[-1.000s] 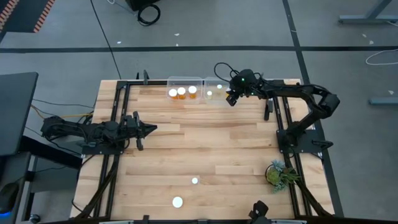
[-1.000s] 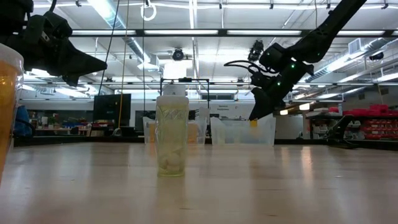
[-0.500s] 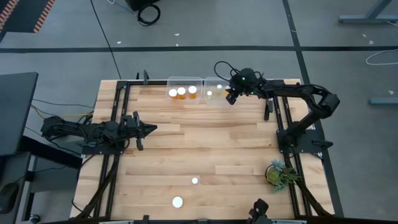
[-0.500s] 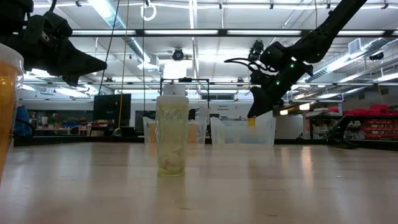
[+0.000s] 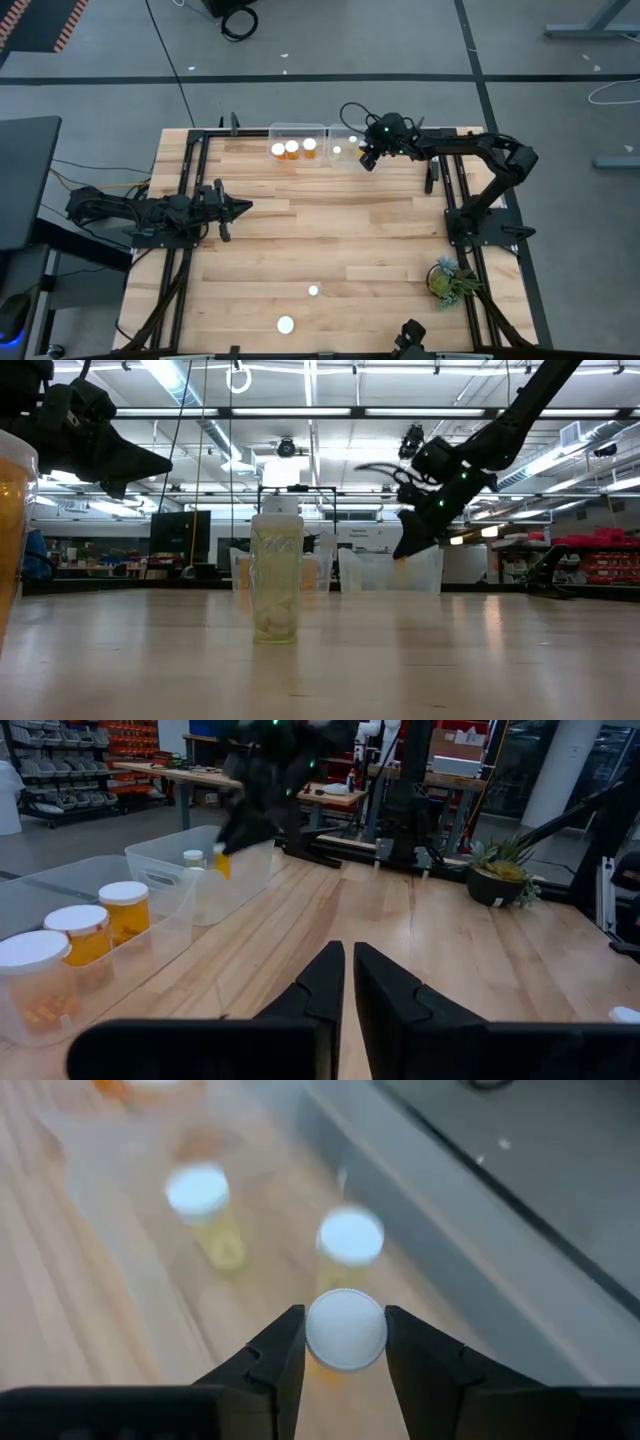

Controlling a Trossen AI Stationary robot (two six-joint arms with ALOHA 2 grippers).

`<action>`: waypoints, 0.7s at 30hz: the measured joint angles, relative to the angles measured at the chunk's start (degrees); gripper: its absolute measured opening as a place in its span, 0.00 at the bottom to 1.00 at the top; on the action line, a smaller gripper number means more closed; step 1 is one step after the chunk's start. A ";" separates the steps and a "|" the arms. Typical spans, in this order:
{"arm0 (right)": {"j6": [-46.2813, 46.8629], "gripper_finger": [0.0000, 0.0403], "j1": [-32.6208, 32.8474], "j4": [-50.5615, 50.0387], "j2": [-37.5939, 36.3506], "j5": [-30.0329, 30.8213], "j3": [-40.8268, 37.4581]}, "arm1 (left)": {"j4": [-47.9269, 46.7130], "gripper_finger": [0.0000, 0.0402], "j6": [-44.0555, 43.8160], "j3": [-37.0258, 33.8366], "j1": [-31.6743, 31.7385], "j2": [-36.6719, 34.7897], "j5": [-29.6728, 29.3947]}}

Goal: Pick and place medicine bottles into bin by pill shape (circle, oval)
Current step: Put the small orange pill bottle into the right transparent bin

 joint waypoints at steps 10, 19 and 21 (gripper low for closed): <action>-1.52 0.35 -0.35 0.82 4.12 3.27 2.21 | 0.02 0.06 0.01 0.00 0.02 0.00 0.00; -0.98 0.35 -0.35 -2.18 3.33 3.27 2.98 | 0.02 0.09 0.00 0.00 0.00 0.00 0.00; -0.97 0.35 -0.50 -2.22 3.31 3.40 2.98 | 0.02 0.09 0.00 -0.01 0.01 0.00 -0.02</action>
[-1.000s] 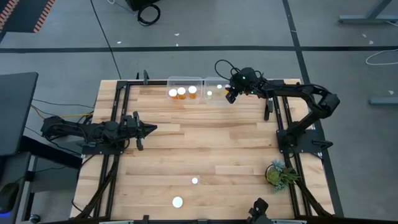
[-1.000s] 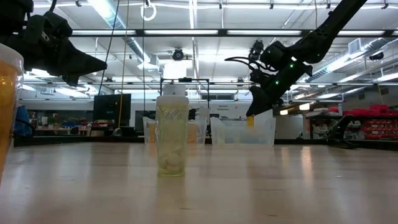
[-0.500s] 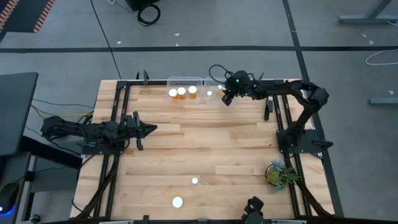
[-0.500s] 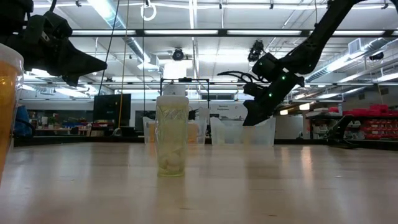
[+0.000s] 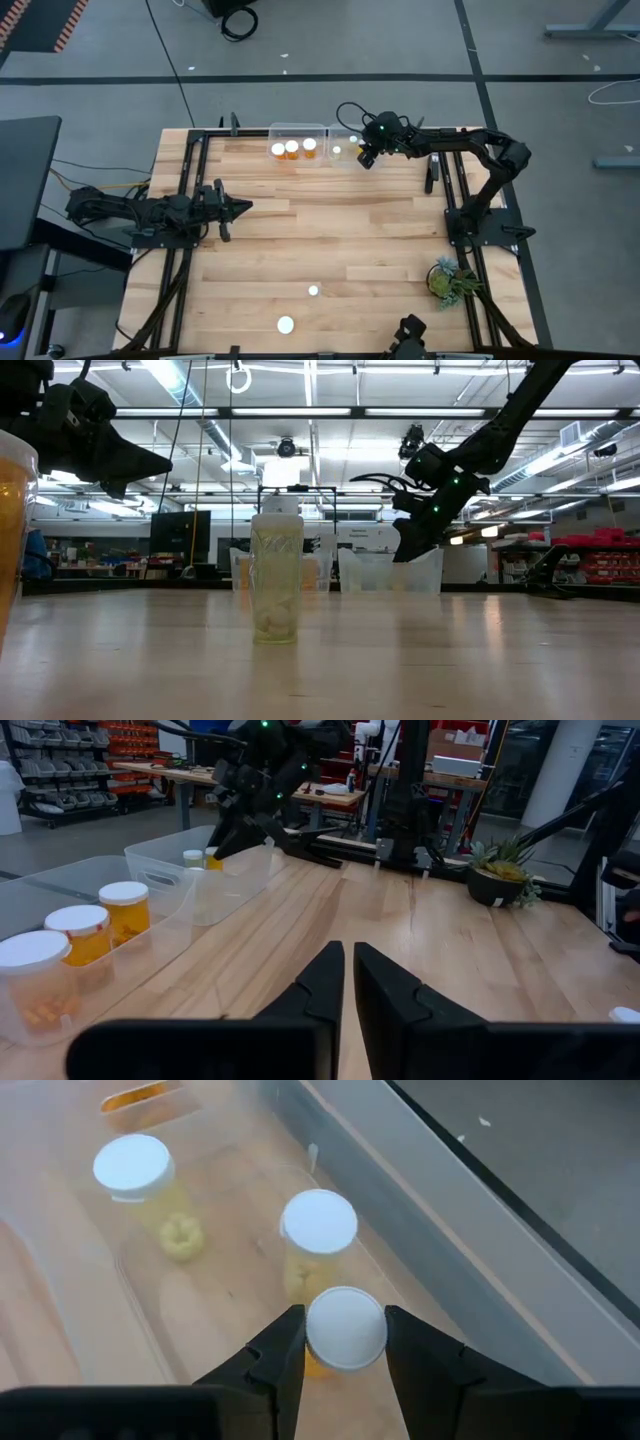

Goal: Pick and place medicine bottles into bin by pill shape (circle, oval)
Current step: Put the small orange pill bottle into the right transparent bin

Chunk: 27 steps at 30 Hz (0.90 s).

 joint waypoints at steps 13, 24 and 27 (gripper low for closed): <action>0.80 0.35 -0.75 -0.35 0.00 4.64 0.00 | 0.00 0.06 0.00 0.01 0.00 0.00 0.02; 1.02 0.35 -0.61 -0.37 0.00 7.97 0.00 | 0.00 0.08 0.00 0.00 0.00 0.00 0.01; 1.00 0.38 -0.55 -0.37 0.00 7.98 0.00 | 0.00 0.07 0.00 -0.01 0.02 0.00 0.02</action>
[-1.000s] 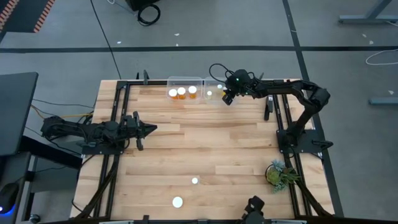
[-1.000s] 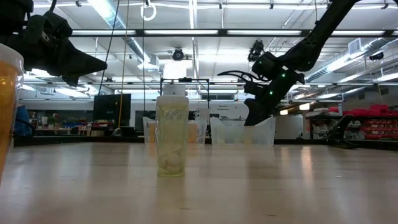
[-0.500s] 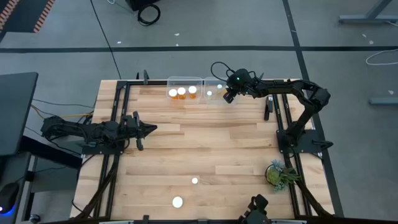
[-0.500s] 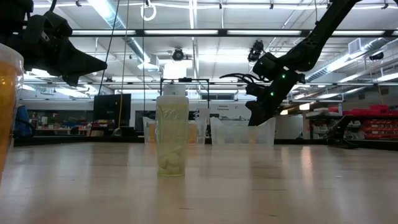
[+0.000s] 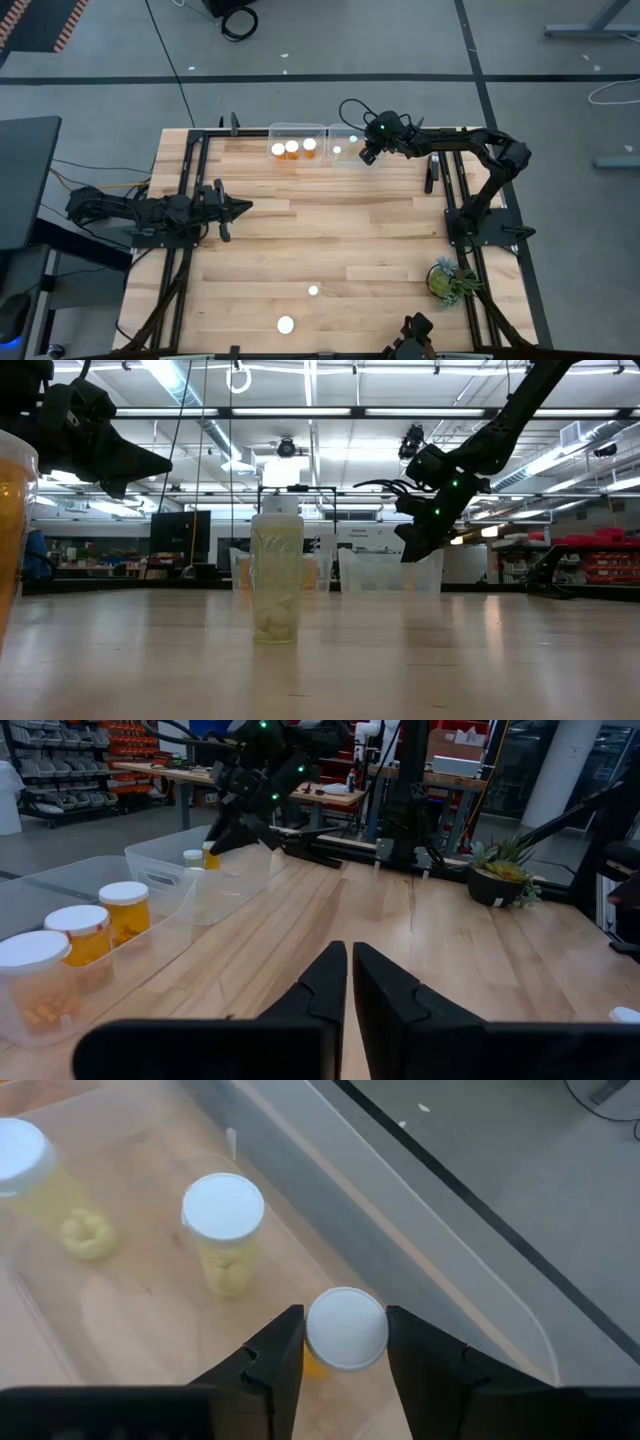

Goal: Pick and place medicine bottles into bin by pill shape (circle, oval)
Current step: Put the small orange pill bottle into the right transparent bin

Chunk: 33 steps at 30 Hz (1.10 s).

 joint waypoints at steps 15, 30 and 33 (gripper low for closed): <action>-0.67 0.53 0.00 0.02 0.00 0.00 0.00 | 0.00 0.09 0.01 0.02 -0.01 0.00 -0.01; -0.94 0.53 0.37 0.97 -0.04 0.02 0.02 | 0.00 0.06 0.00 0.02 0.00 0.00 0.00; -1.34 0.53 0.97 1.05 -0.04 0.04 0.02 | 0.00 0.08 0.00 0.00 -0.02 0.00 -0.02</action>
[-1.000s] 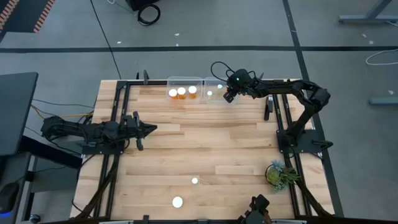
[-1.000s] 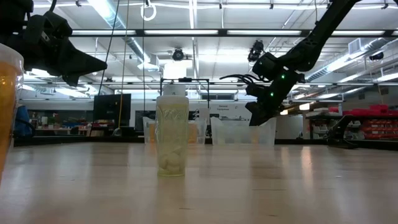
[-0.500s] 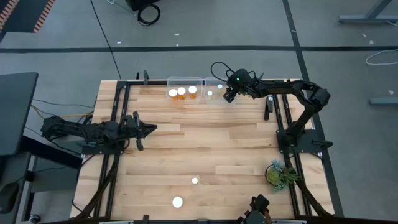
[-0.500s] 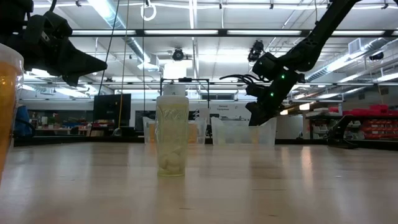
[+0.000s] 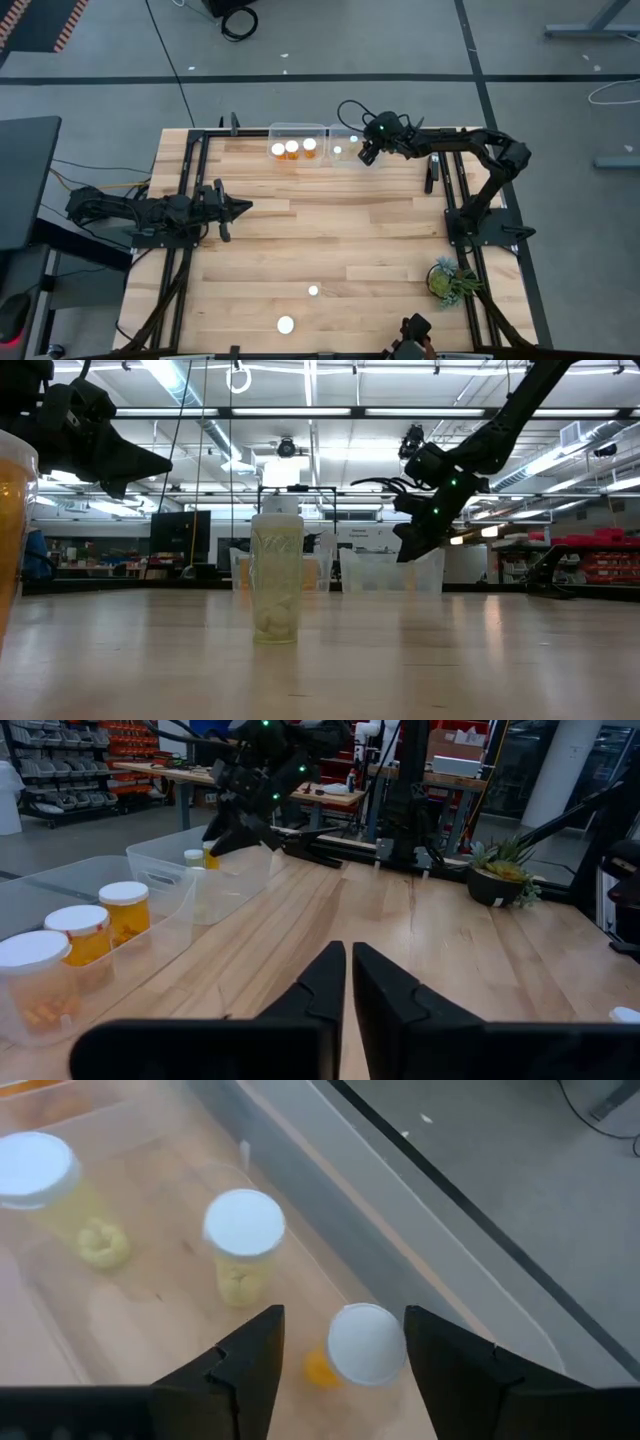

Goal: Pick and place medicine bottles into bin by pill shape (circle, oval)
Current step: Put the small orange pill bottle into the right transparent bin, then put the yellow pill bottle into the right transparent bin

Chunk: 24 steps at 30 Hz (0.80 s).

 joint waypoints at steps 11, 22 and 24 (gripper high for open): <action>-1.57 0.53 1.39 0.00 0.00 4.24 0.00 | 0.00 0.07 0.00 0.02 0.02 0.00 0.02; -2.16 0.58 1.39 -0.22 -0.02 4.27 0.02 | 0.00 0.07 0.01 0.02 0.02 0.00 0.01; -2.12 0.59 1.39 -0.22 -0.02 4.27 0.02 | 0.00 0.08 0.00 0.02 0.00 0.00 0.01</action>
